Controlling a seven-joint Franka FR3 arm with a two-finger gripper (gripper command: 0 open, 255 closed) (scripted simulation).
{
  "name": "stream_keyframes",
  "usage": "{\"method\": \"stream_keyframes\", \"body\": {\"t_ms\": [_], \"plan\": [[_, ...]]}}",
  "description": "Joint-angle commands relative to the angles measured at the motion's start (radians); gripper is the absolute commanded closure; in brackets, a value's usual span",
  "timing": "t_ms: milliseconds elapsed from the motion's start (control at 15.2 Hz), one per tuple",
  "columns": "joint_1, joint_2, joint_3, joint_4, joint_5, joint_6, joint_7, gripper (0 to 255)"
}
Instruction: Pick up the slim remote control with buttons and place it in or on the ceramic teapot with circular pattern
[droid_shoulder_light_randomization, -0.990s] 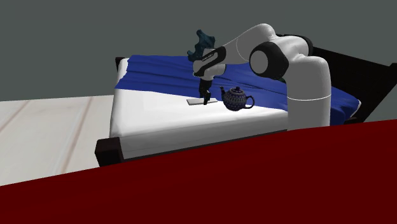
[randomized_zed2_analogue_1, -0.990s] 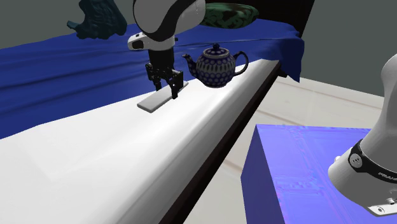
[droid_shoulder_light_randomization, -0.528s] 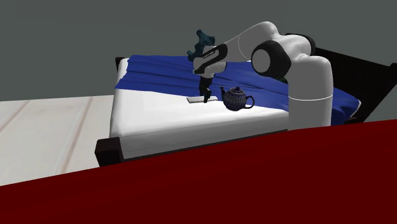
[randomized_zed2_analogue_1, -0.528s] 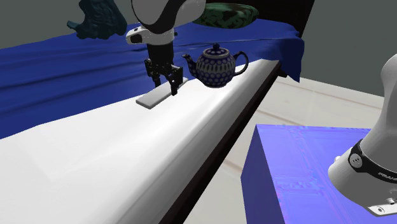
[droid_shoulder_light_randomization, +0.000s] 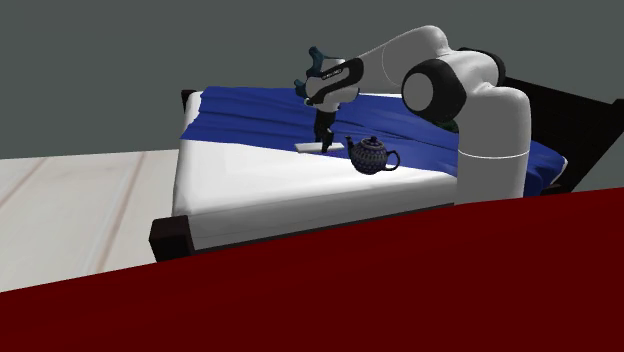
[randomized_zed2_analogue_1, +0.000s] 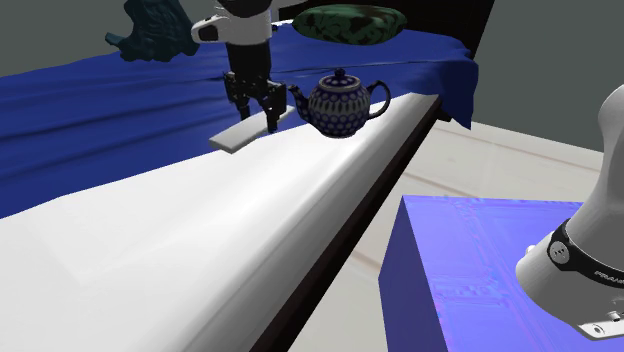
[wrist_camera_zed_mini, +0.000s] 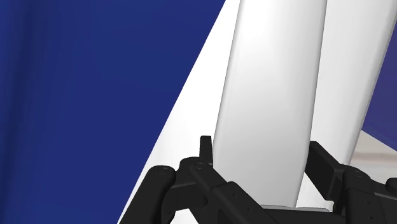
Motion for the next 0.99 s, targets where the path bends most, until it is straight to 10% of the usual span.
{"method": "stream_keyframes", "body": {"t_ms": [0,924], "plan": [[0.001,-0.011,-0.003,0.015,-0.006,-0.025,0.004,255],[0.003,-0.058,-0.015,0.142,-0.036,-0.194,0.025,255]]}}
